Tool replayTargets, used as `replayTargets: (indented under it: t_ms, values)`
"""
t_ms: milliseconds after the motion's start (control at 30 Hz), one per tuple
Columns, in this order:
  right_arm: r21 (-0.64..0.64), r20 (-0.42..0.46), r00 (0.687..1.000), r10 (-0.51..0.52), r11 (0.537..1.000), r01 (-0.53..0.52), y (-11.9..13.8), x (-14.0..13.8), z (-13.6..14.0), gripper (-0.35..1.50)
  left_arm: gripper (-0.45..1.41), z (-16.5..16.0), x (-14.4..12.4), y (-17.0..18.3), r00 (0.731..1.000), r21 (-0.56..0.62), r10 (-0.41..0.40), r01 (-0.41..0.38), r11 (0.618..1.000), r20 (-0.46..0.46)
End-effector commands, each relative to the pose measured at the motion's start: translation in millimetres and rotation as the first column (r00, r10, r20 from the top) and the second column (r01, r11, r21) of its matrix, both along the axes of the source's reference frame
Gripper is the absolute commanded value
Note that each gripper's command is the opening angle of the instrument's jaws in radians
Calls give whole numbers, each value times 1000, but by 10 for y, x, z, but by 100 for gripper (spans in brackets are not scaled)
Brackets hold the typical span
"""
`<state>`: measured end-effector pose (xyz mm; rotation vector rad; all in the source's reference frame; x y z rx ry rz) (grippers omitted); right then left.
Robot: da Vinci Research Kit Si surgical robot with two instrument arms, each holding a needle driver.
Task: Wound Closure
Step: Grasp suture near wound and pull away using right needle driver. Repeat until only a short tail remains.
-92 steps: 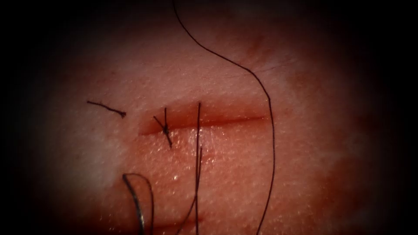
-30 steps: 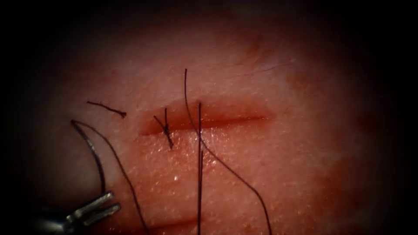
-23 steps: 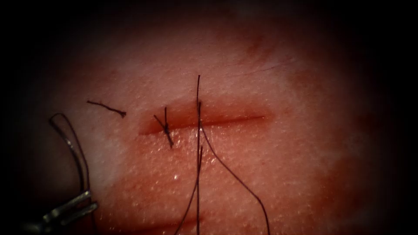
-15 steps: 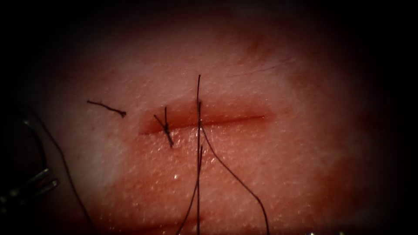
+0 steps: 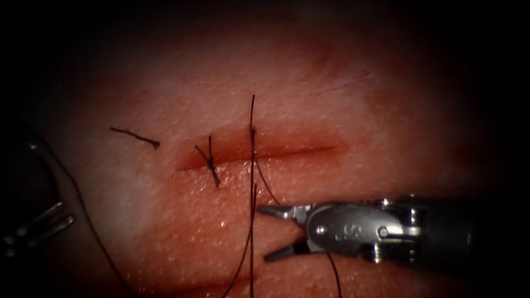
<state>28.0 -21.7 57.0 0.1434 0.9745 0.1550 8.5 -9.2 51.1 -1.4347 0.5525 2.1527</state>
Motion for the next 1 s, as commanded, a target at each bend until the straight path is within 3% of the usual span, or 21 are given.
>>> replayTargets:
  t_ms: [33, 200, 500, 700, 733, 767, 800, 833, 1000]
  values:
    - [0, 16, 1000, -7, 1000, 7, 4, 8, 18, 121, -45, 5, -6, 0, 1000, -1, -2, 2, 1000, 0]
    - [9, 78, 996, -49, 999, 49, 4, 8, 45, 109, -45, 4, -7, -6, 1000, -7, 0, 0, 1000, 2]
    - [35, 119, 991, -56, 998, 52, 6, 18, 55, 81, -45, 3, -13, -8, 1000, -13, 7, -7, 1000, 9]
    - [43, 149, 988, -42, 998, 36, 9, 15, 59, 36, -45, 3, -14, -10, 1000, -17, 7, -7, 1000, 13]
    - [48, 153, 987, -40, 998, 33, 9, 14, 59, 12, -45, 3, -15, -10, 1000, -17, 7, -7, 1000, 13]
    - [49, 156, 987, -42, 998, 34, 9, 13, 59, 4, -45, 3, -15, -10, 1000, -18, 9, -8, 1000, 15]
    - [52, 162, 986, -38, 998, 30, 10, 13, 59, -23, -45, 3, -16, -10, 1000, -18, 8, -8, 1000, 14]
    - [57, 171, 985, -36, 998, 27, 10, 13, 58, -35, -45, 3, -17, -11, 1000, -19, 9, -9, 1000, 16]
    - [62, 238, 971, -4, 998, -11, 13, 12, 51, -35, -45, 4, -21, -12, 1000, -23, 16, -15, 1000, 19]
